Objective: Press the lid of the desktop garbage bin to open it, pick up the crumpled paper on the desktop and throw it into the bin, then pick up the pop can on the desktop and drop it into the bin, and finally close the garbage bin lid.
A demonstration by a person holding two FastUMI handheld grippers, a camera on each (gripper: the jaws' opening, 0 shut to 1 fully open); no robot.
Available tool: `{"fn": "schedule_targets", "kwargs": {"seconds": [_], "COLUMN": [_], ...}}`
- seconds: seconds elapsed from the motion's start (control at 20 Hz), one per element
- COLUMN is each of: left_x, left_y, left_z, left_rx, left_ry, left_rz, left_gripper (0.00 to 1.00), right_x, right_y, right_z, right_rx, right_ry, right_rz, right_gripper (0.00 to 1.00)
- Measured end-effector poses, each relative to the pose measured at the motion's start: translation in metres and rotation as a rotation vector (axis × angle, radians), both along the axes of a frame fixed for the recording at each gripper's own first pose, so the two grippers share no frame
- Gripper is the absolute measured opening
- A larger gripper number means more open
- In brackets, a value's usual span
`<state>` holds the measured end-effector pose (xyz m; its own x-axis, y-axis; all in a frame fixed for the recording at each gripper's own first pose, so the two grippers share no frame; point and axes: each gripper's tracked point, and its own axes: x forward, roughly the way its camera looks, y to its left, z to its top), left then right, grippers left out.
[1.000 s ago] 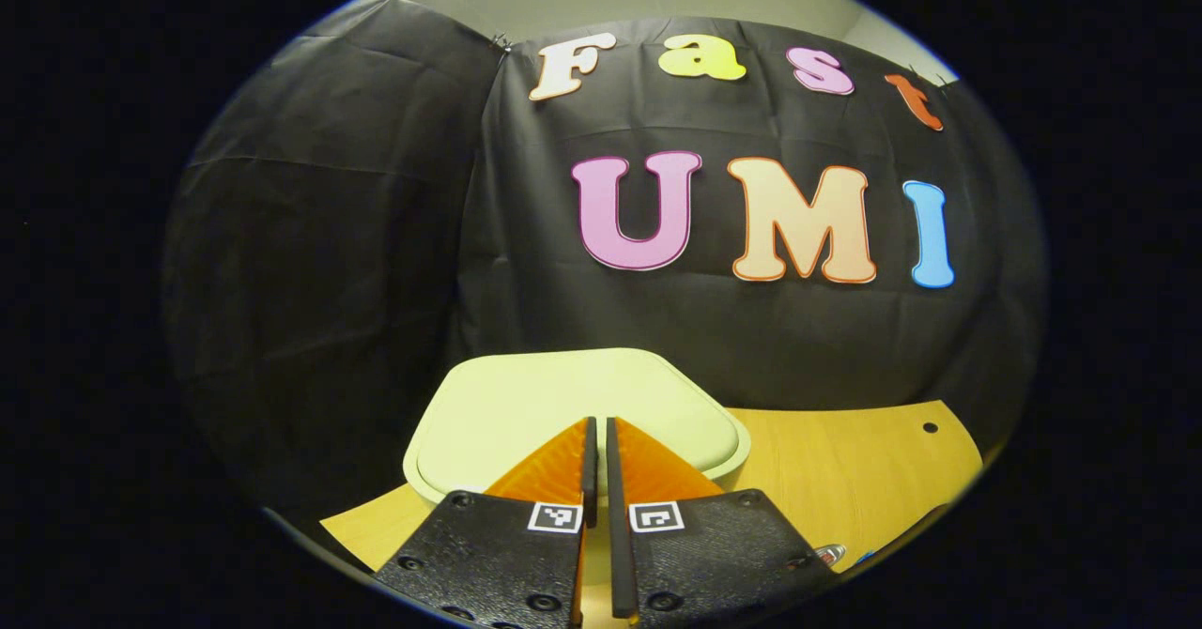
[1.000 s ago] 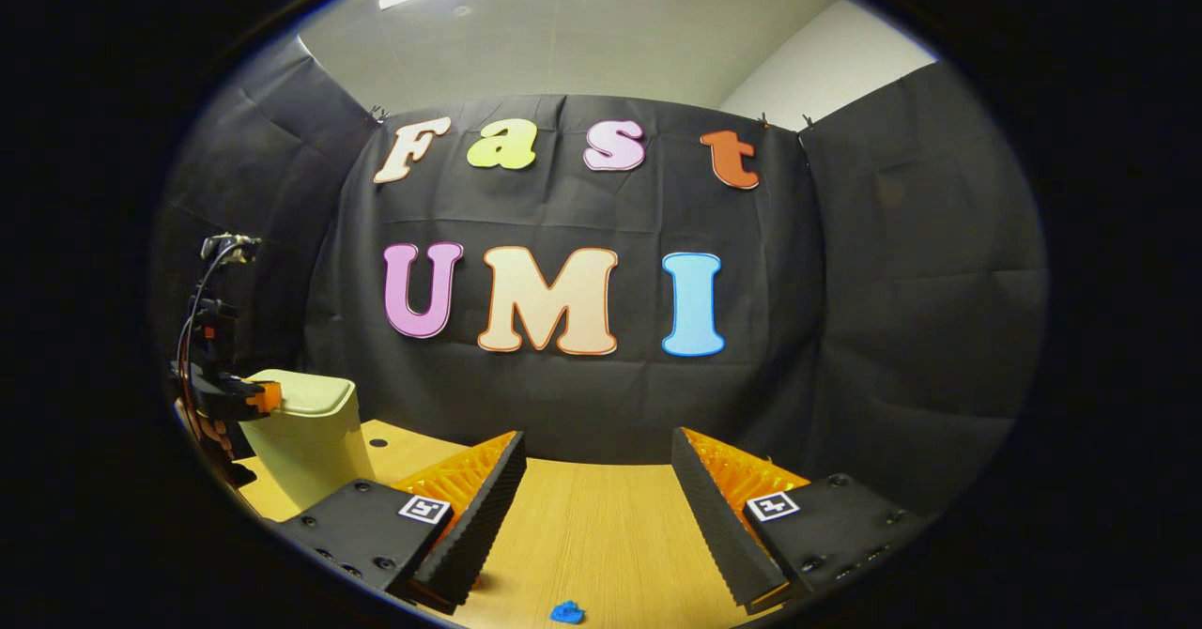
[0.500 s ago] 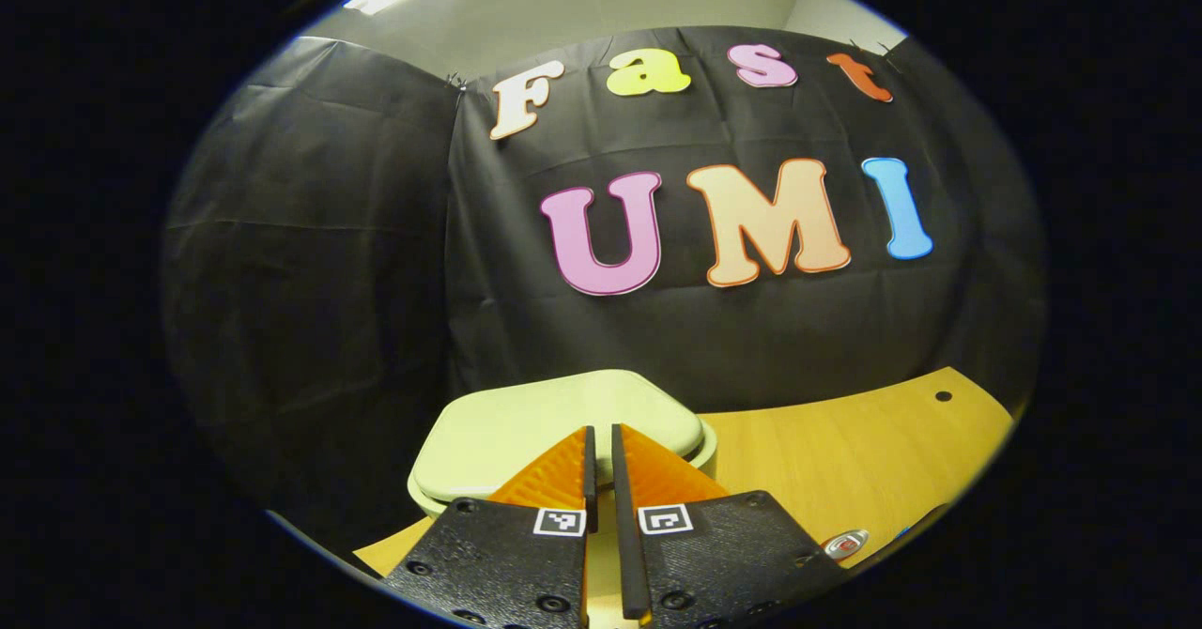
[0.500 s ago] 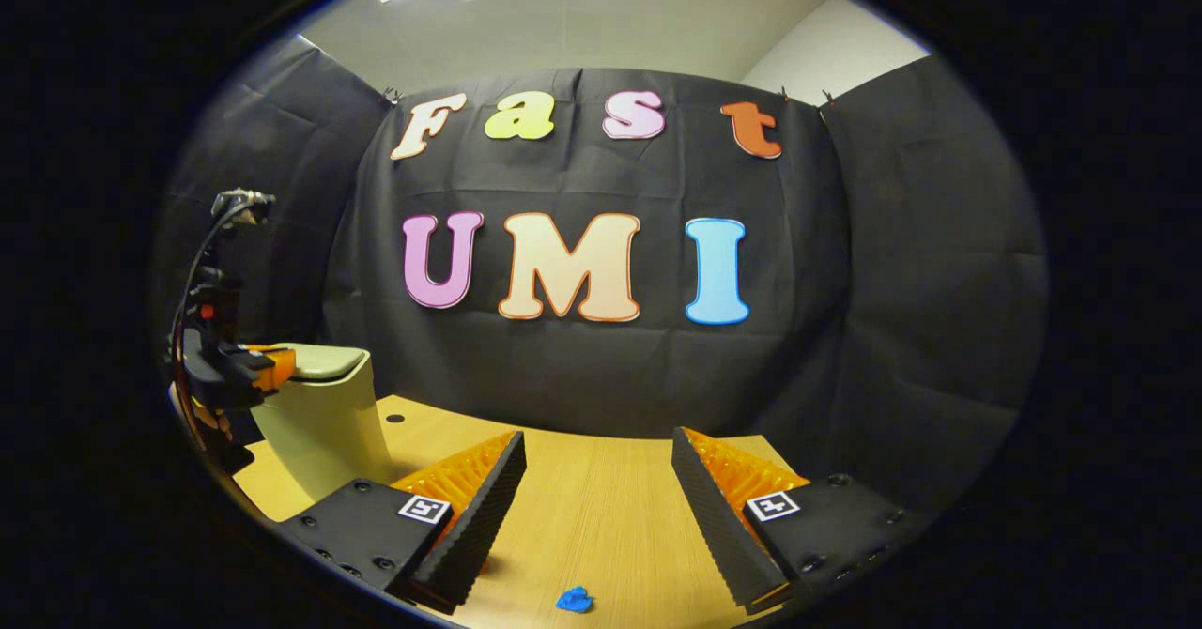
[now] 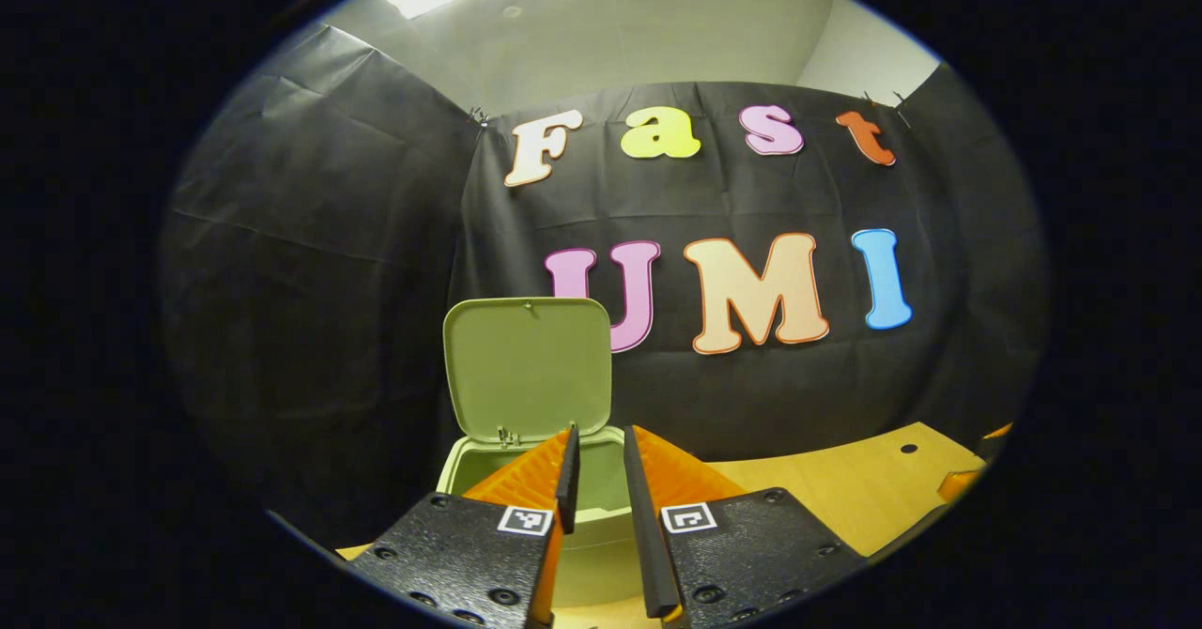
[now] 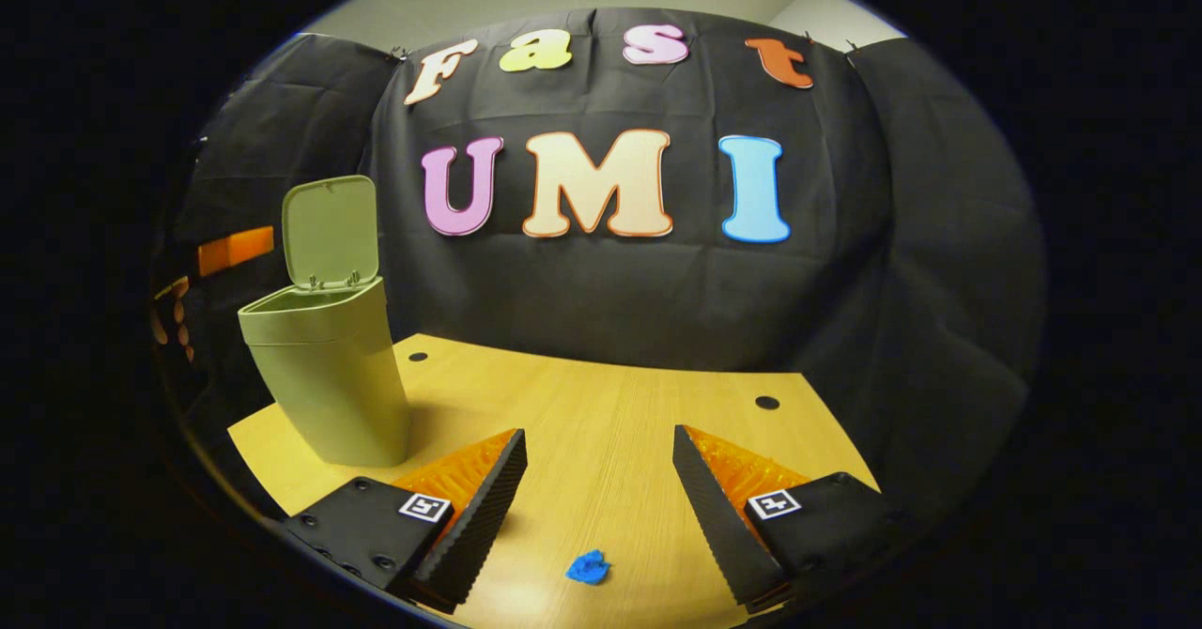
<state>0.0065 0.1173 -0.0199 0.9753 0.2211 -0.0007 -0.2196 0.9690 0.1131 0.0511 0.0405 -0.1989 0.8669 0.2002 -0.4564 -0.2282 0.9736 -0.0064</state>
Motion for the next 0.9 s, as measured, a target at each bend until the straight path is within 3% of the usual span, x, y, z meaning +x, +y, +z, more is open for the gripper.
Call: {"fn": "schedule_targets", "kwargs": {"seconds": [0.25, 0.7, 0.75, 0.9], "left_x": [-0.015, -0.036, -0.038, -0.047], "left_y": [-0.008, -0.006, -0.005, -0.001], "left_z": [0.017, 0.027, 0.029, 0.031], "left_rx": [0.008, 0.046, 0.052, 0.059], "left_ry": [-0.036, -0.041, -0.043, -0.045], "left_rz": [-0.003, 0.037, 0.043, 0.064], "left_gripper": [0.63, 0.83, 0.89, 0.90], "right_x": [0.002, -0.012, -0.014, -0.025], "right_y": [-0.002, -0.011, -0.014, -0.017], "right_z": [-0.059, -0.152, -0.160, -0.188], "right_rx": [-0.070, -0.165, -0.179, -0.201], "right_ry": [0.133, 0.360, 0.385, 0.466], "right_rz": [0.028, 0.076, 0.081, 0.099], "right_gripper": [0.99, 0.99, 0.99, 0.99]}}
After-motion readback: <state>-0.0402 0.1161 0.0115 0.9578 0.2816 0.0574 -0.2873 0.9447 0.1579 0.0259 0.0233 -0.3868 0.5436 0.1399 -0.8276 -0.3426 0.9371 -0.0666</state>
